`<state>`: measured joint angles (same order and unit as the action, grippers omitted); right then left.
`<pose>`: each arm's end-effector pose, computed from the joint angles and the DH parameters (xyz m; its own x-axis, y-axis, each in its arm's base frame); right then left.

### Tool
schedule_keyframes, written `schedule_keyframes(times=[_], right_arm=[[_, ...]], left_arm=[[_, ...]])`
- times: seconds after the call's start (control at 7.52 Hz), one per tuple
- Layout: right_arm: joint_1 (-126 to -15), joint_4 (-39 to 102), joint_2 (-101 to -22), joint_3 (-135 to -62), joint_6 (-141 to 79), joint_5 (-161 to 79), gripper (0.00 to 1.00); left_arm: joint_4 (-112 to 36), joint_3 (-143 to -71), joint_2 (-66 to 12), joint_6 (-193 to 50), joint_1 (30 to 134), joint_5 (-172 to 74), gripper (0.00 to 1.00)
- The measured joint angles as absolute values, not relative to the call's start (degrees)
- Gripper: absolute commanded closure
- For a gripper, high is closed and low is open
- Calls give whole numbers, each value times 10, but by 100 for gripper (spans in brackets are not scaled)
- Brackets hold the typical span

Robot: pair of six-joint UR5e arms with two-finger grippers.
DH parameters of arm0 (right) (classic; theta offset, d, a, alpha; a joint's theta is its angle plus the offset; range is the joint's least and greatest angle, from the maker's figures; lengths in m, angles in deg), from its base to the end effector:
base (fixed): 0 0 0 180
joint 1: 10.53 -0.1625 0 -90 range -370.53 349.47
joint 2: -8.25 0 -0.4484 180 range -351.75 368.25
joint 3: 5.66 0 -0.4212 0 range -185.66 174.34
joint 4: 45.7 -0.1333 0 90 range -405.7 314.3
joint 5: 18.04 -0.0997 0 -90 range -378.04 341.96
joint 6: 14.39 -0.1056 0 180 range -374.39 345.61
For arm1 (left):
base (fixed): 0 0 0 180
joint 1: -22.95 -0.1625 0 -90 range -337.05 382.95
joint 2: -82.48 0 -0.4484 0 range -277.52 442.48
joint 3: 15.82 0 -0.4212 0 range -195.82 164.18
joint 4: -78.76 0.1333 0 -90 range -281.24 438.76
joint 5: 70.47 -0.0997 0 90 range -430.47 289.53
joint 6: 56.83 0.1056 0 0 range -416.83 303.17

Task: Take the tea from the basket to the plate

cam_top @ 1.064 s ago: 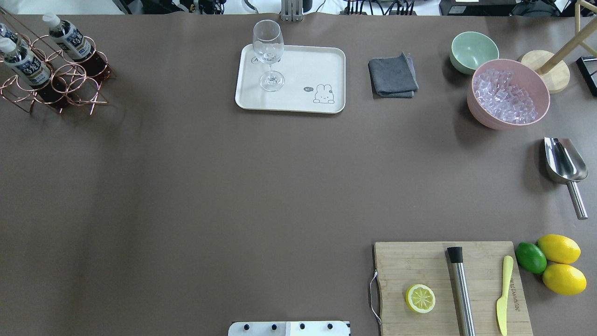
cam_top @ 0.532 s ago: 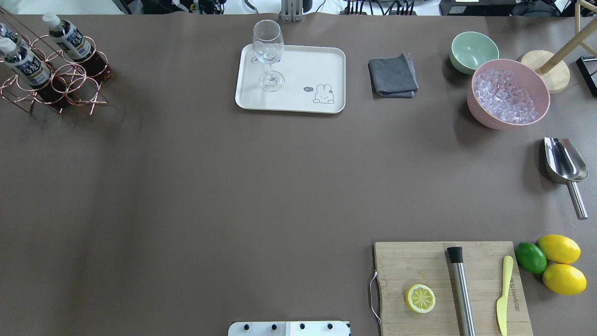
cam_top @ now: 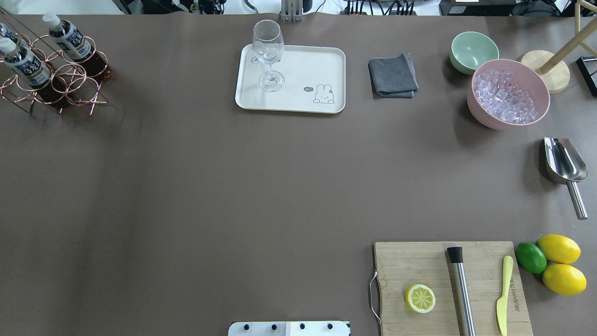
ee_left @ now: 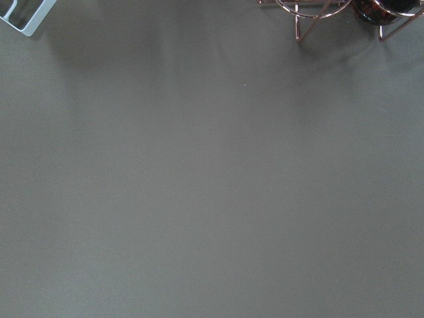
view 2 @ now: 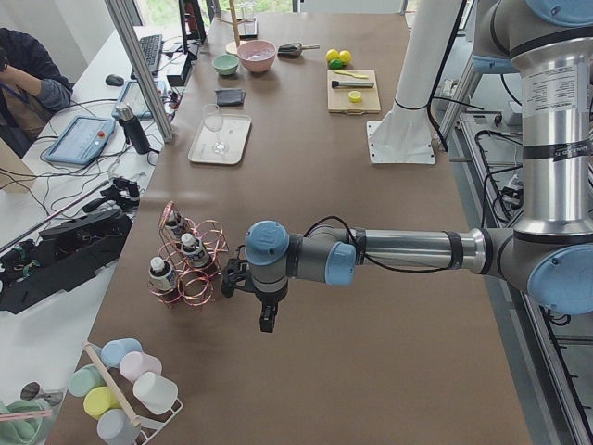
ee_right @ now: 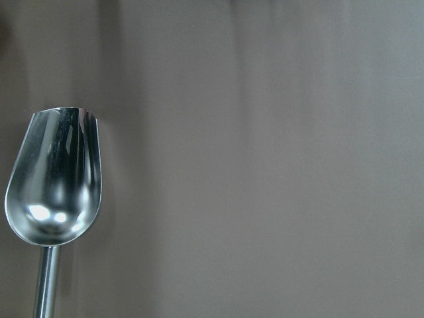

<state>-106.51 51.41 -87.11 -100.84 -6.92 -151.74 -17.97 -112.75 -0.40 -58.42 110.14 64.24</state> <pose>0.1088 -0.4597 0.6986 0.7173 0.0329 0.6960 -0.0102 0.9993 -0.0367 -0.0357 -0.4755 0.6720 0.7070 0.0873 -0.7018 -0.0291 0.9951 0.0945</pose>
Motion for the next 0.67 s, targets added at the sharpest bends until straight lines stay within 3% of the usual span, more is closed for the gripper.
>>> schedule_keyframes(times=[0.67], right_arm=[[-1065,514,-871,-1008,-69,-1516,0]], left_arm=[[-237,-1117,10,-586,1102,643,2]])
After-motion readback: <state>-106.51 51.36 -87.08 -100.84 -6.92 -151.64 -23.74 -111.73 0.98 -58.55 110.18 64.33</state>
